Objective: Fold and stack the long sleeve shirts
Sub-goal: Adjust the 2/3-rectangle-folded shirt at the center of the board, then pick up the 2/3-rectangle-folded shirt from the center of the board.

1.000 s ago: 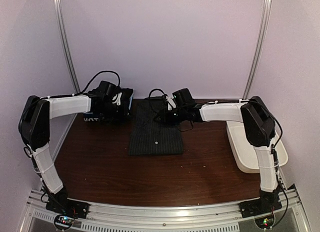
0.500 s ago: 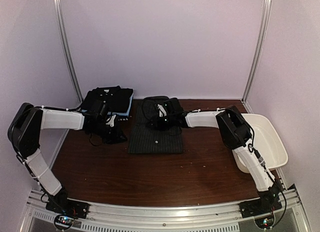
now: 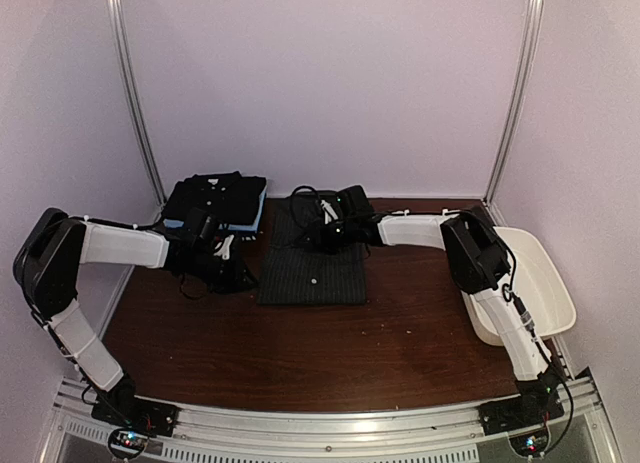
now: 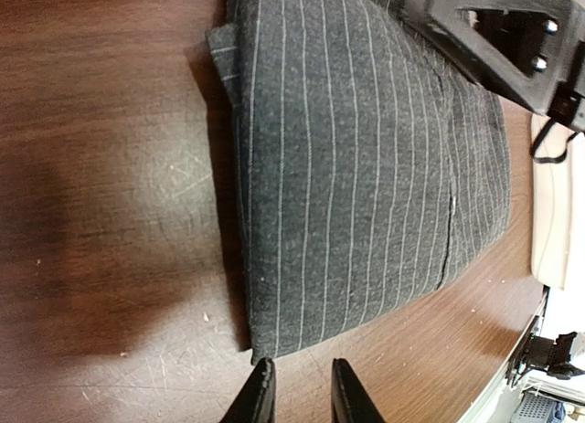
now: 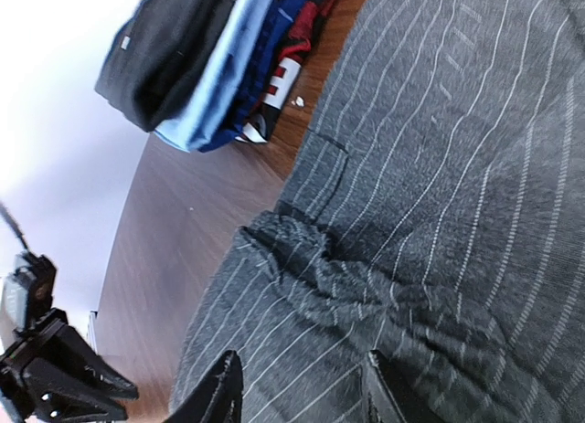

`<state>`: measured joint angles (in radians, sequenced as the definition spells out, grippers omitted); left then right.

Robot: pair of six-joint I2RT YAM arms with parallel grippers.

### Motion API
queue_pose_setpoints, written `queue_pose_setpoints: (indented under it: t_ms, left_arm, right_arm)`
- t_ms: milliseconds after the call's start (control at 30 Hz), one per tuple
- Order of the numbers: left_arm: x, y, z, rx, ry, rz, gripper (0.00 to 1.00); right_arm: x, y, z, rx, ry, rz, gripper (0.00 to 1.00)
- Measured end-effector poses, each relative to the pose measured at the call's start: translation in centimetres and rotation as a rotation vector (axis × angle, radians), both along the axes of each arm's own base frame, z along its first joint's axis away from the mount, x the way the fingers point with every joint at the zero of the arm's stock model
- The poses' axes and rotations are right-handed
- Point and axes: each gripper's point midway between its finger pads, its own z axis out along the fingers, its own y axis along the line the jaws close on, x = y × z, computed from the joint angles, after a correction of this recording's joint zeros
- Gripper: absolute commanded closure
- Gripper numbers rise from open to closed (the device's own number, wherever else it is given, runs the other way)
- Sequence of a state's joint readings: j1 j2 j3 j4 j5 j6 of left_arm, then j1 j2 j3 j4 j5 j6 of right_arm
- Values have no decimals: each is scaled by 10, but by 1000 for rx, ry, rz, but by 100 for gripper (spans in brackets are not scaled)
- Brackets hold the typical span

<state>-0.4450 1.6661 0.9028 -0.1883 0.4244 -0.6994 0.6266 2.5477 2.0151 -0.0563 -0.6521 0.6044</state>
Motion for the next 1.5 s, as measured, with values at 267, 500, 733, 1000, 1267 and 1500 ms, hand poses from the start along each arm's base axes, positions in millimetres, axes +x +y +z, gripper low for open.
queue_pose_setpoints:
  t_ms: [267,500,733,1000,1267,1500]
  left_arm:
    - [1,-2,0,-12,-9,3,77]
    - [-2,-4,-1,-14,-8,-3,76]
    - [-6,-8,-2,-15,-6,-16,75]
    - [-10,-4,-10,1,5,-9,75]
    - [-7,-4,-17,10,3,-3,75]
    - [-7,-2,-25,25,18,2,75]
  right_arm:
    - [2,-45,45,11,-38,-48,55]
    - [-36,-91,11,-60,44,-78,56]
    - [-90,-121,28,-72,43,-87,58]
    - [-137,-139,42,-63,5,-96,65]
    - [-160,-127,27,-62,46,-76,73]
    - [-158,-126,1,-78,85,-93,74]
